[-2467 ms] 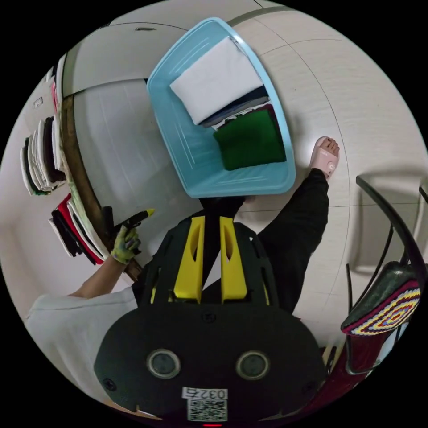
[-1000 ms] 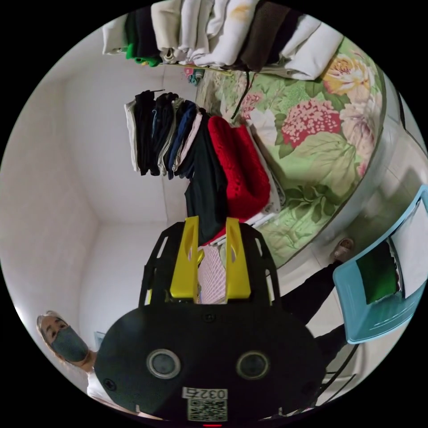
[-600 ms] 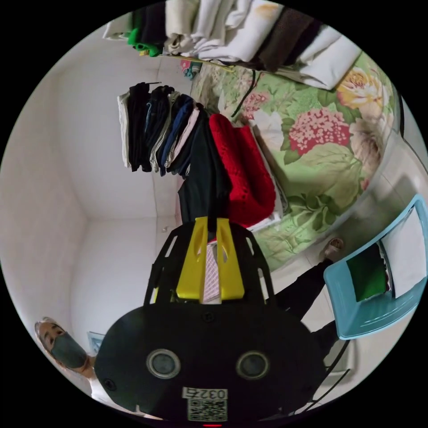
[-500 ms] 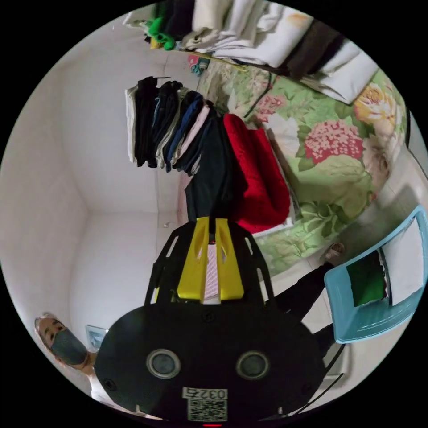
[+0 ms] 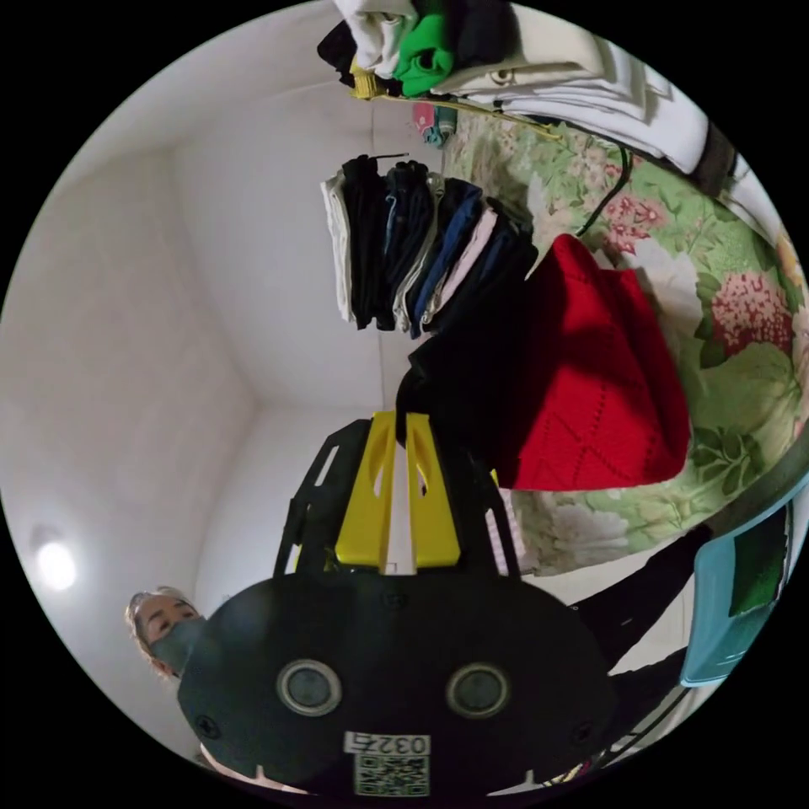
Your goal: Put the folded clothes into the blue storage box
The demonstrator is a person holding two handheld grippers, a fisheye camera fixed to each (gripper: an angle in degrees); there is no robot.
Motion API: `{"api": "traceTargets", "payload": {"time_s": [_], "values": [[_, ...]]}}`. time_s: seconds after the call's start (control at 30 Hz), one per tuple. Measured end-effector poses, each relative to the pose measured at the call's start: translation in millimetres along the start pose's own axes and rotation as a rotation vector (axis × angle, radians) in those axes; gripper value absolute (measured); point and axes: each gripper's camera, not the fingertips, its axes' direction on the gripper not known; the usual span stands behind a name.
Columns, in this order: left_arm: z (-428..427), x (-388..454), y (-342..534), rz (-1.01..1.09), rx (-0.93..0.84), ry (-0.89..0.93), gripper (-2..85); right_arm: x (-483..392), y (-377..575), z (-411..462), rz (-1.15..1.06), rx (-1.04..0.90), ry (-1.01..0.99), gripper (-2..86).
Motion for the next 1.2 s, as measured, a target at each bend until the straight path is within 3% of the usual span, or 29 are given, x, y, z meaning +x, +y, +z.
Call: {"api": "traceTargets", "payload": {"time_s": [0.1, 0.23, 0.5, 0.73, 0.87, 1.2], "values": [[-28, 4, 1, 0.026, 0.141, -0.029, 10.0, 2, 4, -9, 0.009, 0.025, -0.039, -0.4], [-49, 3, -5, 0.032, 0.183, -0.026, 8.4, 14, 10, -17, 0.040, 0.030, -0.026, 0.2], [-36, 18, -11, 0.097, 0.098, -0.116, 3.9, 40, 23, -29, 0.100, 0.028, 0.219, 7.3], [-19, 30, -20, 0.137, 0.024, -0.199, 3.8, 36, 28, -33, 0.091, 0.024, 0.266, 7.4], [-7, 36, -25, 0.116, 0.010, -0.254, 0.1, 25, 32, -36, 0.068, -0.009, 0.366, 2.2], [49, 103, -30, 0.336, -0.094, -0.166, -1.0, -34, 79, -103, -0.166, 0.083, 0.207, -0.8]]}}
